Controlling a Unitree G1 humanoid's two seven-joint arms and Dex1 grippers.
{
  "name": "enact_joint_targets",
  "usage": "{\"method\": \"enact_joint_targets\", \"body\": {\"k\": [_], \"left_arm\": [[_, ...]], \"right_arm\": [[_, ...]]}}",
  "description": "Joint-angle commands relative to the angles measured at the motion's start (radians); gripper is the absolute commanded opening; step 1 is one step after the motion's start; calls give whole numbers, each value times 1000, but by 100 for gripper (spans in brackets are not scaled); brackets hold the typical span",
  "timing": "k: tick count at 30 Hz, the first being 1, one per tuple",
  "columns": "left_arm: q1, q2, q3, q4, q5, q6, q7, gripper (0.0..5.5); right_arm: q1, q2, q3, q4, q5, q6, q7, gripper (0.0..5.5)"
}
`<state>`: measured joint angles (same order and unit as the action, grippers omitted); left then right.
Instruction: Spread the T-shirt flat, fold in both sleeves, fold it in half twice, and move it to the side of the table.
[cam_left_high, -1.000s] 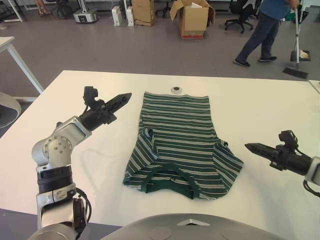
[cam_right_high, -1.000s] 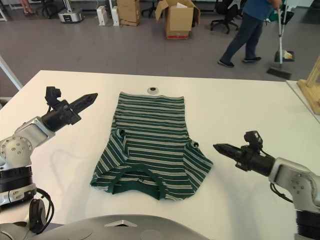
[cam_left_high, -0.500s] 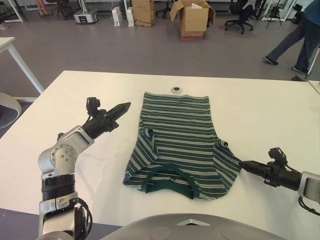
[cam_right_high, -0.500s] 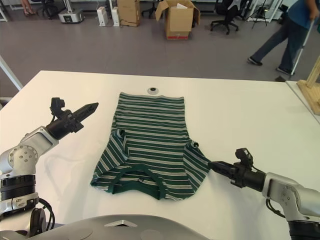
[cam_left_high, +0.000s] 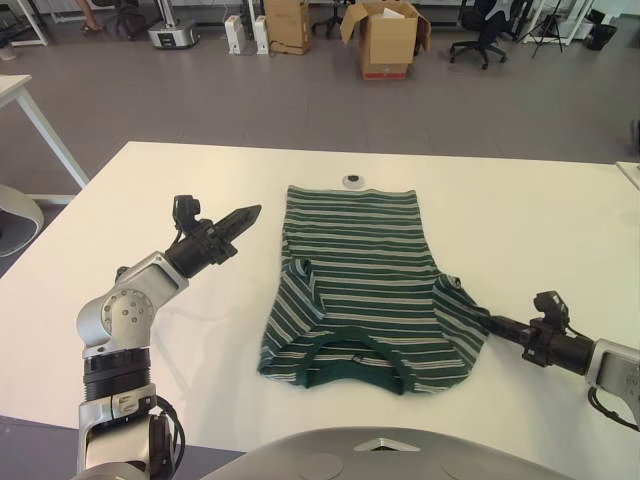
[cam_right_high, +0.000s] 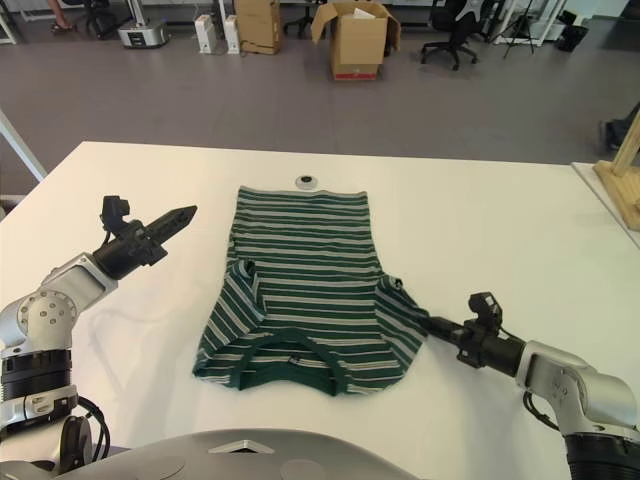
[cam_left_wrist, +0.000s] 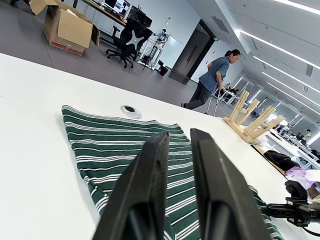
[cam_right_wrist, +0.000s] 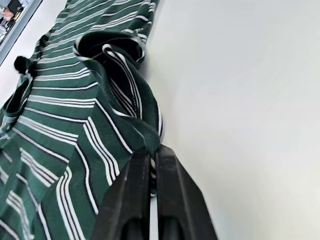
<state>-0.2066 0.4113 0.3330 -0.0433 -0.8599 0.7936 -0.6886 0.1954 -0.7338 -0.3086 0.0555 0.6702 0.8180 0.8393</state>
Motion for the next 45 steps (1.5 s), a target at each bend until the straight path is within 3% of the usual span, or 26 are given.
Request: {"method": "enact_joint_targets", "body": {"k": [1,8,19,25,30,33,36,42,45], "left_arm": [[8,-4,-14,-10,6,-7,6,78],[23,-12,-17,-30,-3,-6,9,78],[32,-24,-43,-38,-2,-3,2,78],[45,-26,-50,-38,2,-8,0,78],[56,-23,-63,-36,13,-15,-6,78],[59,-8,-93,-37,44,-34,-21,78],[80,76,-186,-24,231,-210,-87,78],[156,396,-444,197,793,-1178,-418,78],[147,423,-485,257,827,-1398,-487,97]], "right_arm": [[-26,0,-25,-24,13,34,-22,1],[-59,-66,-75,-155,109,124,41,1],[-180,104,193,-224,66,155,-64,1],[-219,167,248,-238,64,178,-110,1],[-234,206,205,-296,168,245,-115,108],[-267,250,120,-303,241,273,-182,143],[-294,183,37,-269,149,185,-257,143],[-66,-154,254,-271,-472,-582,-74,143],[15,-235,303,-211,-624,-906,-4,182]]}}
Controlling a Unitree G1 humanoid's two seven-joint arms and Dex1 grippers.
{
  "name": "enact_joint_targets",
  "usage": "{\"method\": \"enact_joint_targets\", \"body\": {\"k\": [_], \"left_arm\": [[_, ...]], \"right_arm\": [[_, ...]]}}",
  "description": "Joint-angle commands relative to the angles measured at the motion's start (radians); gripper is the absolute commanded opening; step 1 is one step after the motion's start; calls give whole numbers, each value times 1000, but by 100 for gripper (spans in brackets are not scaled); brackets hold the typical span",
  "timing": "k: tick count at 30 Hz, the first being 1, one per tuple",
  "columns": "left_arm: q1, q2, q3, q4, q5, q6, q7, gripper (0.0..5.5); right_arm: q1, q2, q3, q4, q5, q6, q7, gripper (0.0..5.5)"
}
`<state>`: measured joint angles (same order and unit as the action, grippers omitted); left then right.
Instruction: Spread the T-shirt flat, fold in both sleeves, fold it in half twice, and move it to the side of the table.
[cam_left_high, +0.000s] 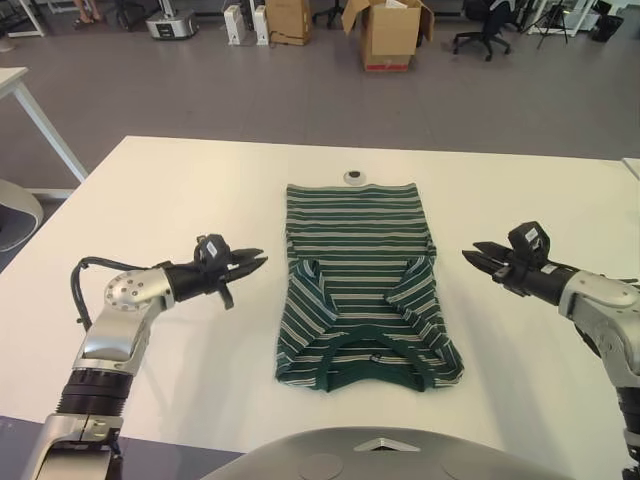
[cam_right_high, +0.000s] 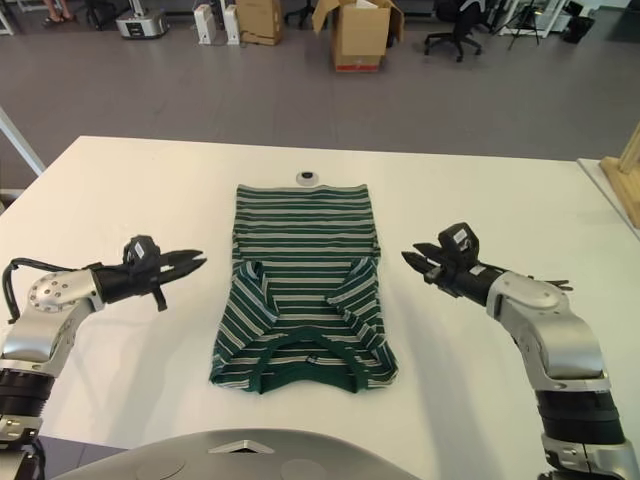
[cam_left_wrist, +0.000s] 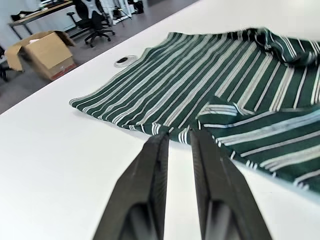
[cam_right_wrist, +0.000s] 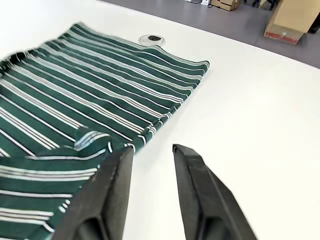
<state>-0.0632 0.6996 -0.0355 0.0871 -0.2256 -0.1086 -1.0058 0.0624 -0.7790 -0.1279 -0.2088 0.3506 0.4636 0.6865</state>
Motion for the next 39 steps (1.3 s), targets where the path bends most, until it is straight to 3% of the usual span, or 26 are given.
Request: {"method": "enact_joint_targets", "body": {"k": [1,6,10,19,26,30,34,39], "left_arm": [[2,137,-129,141,198,-549,-181,107],[12,132,-207,223,282,-792,-176,188],[-20,99,-261,297,363,-960,-116,188],[-144,8,-446,478,528,-1095,-23,188],[-210,36,-592,549,526,-1125,-37,60],[-226,45,-642,560,459,-1077,-61,23],[-177,87,-677,445,234,-873,-194,1],[-17,320,-706,-14,-21,-412,-369,1]], "right_arm": [[166,-206,129,73,-325,-625,174,195],[203,-260,203,224,-489,-1061,183,285],[162,-247,275,338,-629,-1316,124,285],[-11,-122,455,478,-732,-1424,84,285],[-70,-118,556,524,-714,-1425,118,145],[-73,-131,589,522,-691,-1414,135,71],[-10,-172,611,430,-568,-1310,203,1],[194,-355,582,37,-177,-863,327,0]]}}
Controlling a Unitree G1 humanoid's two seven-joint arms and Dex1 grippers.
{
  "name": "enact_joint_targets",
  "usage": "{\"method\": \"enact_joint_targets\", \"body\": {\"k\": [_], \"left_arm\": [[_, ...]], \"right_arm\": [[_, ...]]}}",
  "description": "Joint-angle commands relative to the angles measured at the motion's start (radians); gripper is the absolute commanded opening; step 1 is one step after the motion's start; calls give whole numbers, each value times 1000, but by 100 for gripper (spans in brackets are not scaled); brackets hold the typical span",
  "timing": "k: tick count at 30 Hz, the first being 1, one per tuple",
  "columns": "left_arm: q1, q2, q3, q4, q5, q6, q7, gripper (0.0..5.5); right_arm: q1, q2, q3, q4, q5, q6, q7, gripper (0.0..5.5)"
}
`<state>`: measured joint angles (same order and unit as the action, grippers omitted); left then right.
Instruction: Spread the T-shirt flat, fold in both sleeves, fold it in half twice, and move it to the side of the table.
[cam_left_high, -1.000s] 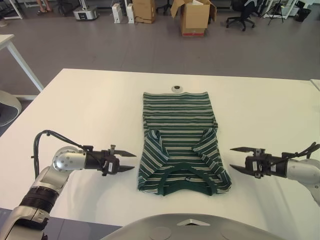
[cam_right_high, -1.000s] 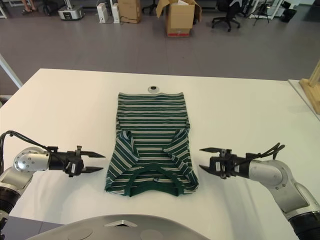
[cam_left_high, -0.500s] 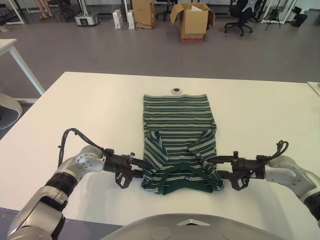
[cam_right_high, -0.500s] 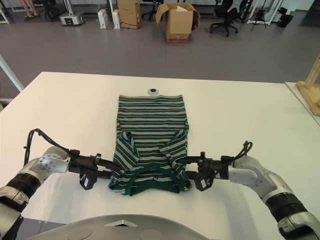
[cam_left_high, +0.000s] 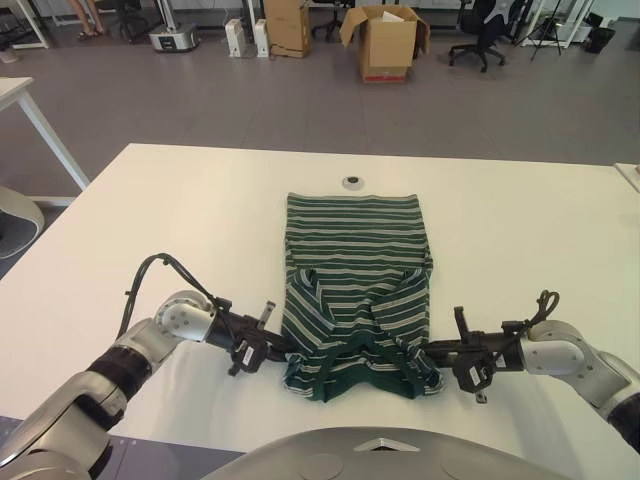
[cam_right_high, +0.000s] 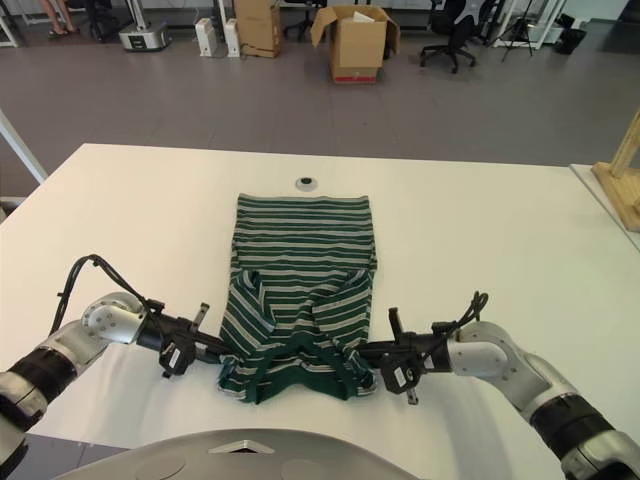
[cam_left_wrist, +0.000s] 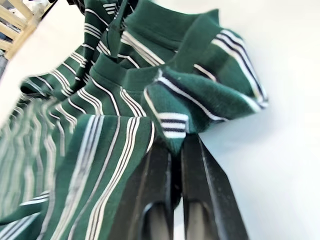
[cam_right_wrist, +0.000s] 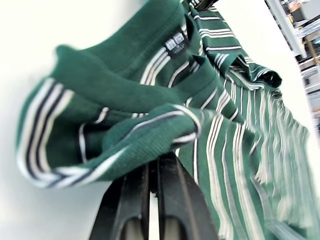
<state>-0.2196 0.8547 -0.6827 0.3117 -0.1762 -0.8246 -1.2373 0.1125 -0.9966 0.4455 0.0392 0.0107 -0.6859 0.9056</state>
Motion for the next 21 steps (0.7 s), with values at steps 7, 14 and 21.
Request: {"method": "enact_joint_targets", "body": {"k": [7,14,21], "left_arm": [[220,127,76,-335,-360,670,-154,1],[-283,24,330,-125,-756,1418,-207,1],[-649,-312,354,567,-446,1371,-84,1]], "right_arm": [[178,-348,-199,-523,932,1010,195,0],[-348,-185,-297,-156,1284,1520,148,0],[-722,155,-228,461,930,1588,75,0]]}}
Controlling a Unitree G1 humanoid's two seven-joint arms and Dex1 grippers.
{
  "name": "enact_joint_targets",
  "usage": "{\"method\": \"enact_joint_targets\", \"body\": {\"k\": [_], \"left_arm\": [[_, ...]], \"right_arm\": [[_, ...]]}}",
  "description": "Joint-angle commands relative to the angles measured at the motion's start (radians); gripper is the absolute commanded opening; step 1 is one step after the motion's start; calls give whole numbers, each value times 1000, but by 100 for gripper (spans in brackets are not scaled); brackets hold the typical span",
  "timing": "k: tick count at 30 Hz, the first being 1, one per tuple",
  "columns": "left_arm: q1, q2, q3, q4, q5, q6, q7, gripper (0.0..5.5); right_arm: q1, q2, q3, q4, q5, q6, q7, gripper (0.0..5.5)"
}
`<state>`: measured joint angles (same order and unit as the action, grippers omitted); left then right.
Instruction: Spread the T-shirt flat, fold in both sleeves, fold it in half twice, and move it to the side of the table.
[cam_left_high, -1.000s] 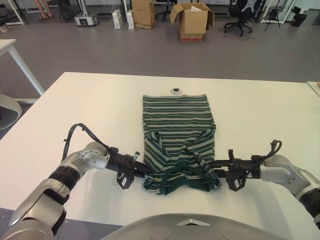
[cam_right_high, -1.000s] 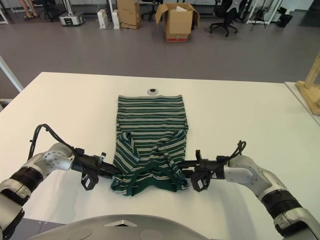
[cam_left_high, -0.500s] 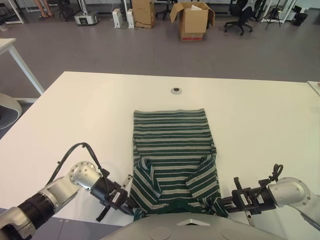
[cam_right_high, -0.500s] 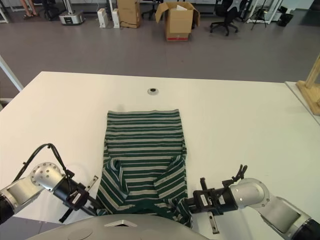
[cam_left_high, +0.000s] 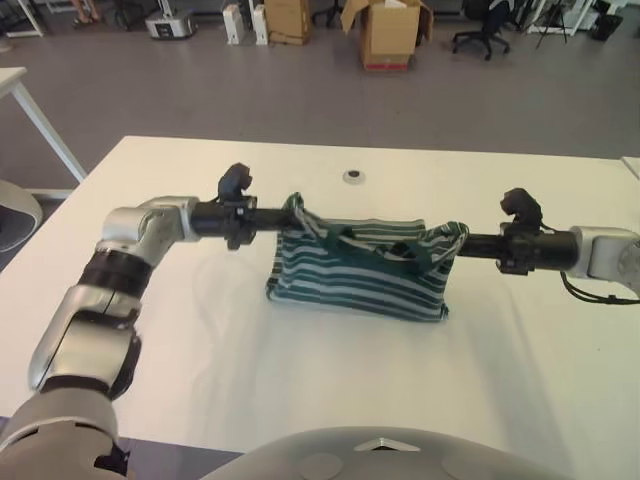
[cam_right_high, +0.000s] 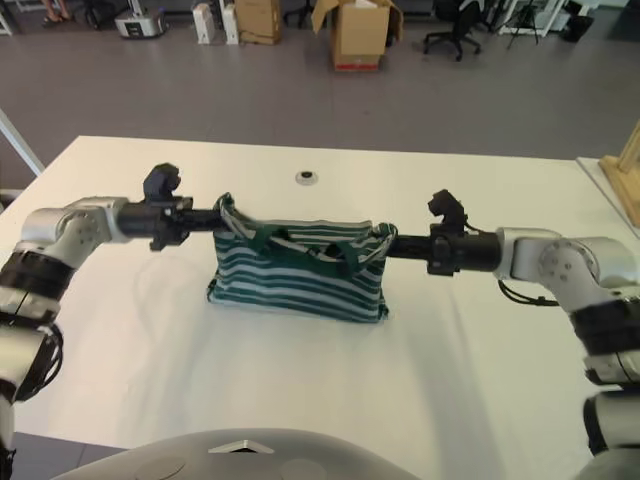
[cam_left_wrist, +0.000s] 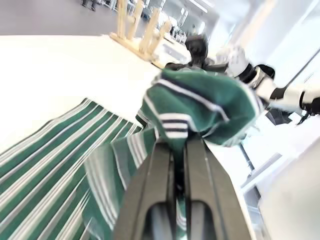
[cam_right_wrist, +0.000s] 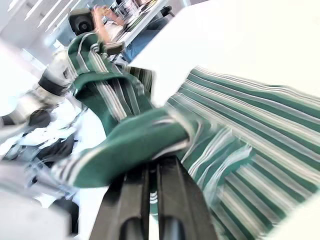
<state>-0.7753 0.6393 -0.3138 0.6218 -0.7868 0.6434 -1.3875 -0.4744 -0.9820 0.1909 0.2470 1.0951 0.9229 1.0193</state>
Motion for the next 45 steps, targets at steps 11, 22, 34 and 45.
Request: {"method": "enact_joint_targets", "body": {"k": [11,22,34,45], "left_arm": [[-181,-292,252,688,367,-312,488,1],[-141,-342,377,714,502,-327,746,157],[-171,-270,209,571,765,-763,483,177],[-135,-177,-353,580,1487,-1390,808,177]], "right_arm": [[-386,495,-96,890,-539,-280,-195,0],[-454,537,-427,1018,-566,-388,-460,172],[53,480,-13,-41,-722,-321,-65,195],[125,419,58,-51,-831,-291,-80,195]]}}
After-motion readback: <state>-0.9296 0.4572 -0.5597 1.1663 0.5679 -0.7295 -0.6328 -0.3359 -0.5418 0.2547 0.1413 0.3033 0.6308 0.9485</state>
